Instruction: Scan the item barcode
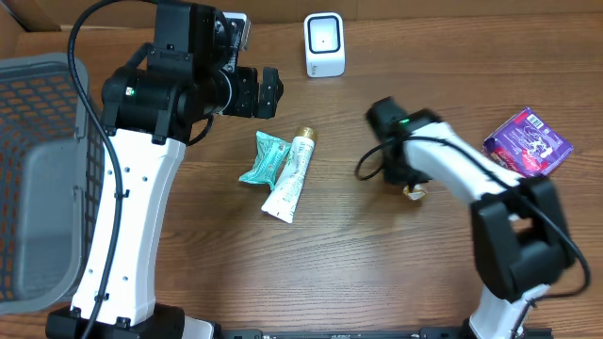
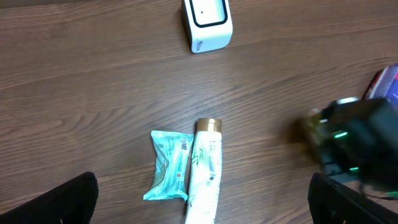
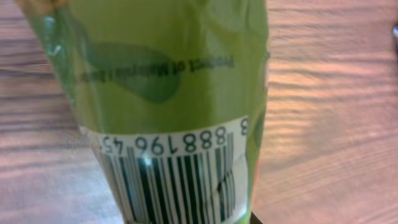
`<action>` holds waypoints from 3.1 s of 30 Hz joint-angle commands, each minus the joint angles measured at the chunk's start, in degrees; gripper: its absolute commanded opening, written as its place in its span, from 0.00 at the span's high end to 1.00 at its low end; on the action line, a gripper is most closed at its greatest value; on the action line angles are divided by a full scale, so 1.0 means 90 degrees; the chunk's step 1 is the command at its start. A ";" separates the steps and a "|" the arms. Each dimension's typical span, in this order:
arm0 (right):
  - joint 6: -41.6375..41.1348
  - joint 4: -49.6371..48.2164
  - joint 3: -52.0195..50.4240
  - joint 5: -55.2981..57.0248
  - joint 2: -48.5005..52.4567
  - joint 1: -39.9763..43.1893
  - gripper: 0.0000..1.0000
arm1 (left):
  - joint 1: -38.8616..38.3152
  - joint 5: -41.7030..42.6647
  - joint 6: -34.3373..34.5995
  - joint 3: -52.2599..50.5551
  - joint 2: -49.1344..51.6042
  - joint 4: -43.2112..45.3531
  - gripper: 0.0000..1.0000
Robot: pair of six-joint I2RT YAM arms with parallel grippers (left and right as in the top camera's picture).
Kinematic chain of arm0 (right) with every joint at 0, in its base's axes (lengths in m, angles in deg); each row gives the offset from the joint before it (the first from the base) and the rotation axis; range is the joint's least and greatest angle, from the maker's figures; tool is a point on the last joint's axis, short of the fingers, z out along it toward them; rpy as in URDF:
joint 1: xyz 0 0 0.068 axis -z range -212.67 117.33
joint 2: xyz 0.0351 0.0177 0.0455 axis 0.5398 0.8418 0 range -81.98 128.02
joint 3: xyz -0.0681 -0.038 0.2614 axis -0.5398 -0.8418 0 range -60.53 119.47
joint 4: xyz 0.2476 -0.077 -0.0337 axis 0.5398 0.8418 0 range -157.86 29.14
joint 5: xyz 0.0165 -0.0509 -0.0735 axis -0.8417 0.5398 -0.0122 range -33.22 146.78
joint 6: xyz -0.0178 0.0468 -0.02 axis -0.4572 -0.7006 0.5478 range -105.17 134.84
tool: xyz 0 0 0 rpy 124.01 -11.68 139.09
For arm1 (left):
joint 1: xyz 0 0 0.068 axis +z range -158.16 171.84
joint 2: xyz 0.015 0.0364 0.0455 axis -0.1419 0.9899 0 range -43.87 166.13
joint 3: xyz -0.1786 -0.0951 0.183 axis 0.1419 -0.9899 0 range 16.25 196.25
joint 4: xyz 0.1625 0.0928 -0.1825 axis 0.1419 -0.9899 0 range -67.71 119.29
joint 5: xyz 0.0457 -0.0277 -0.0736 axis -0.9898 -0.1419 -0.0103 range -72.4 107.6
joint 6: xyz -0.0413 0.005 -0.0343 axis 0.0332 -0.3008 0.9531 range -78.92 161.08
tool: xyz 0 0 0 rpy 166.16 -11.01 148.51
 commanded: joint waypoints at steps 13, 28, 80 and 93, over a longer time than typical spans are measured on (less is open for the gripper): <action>-0.0126 -0.0005 0.0284 -0.0053 0.0478 -0.0624 0.30 | -0.0005 0.0046 -0.0073 0.0019 0.0056 0.0007 0.00; 0.0078 0.1275 0.1384 -0.1613 -0.0304 -0.0248 0.00 | -0.0005 0.0049 -0.0073 0.0019 0.0056 0.0007 0.00; 0.3791 0.0236 0.0901 -0.8357 -0.0386 0.0869 0.96 | -0.0005 0.0049 -0.0073 0.0019 0.0056 0.0007 0.01; 0.4031 0.1715 0.2392 -1.1196 -0.0427 0.1853 0.96 | -0.0005 0.0049 -0.0073 0.0019 0.0056 0.0007 0.00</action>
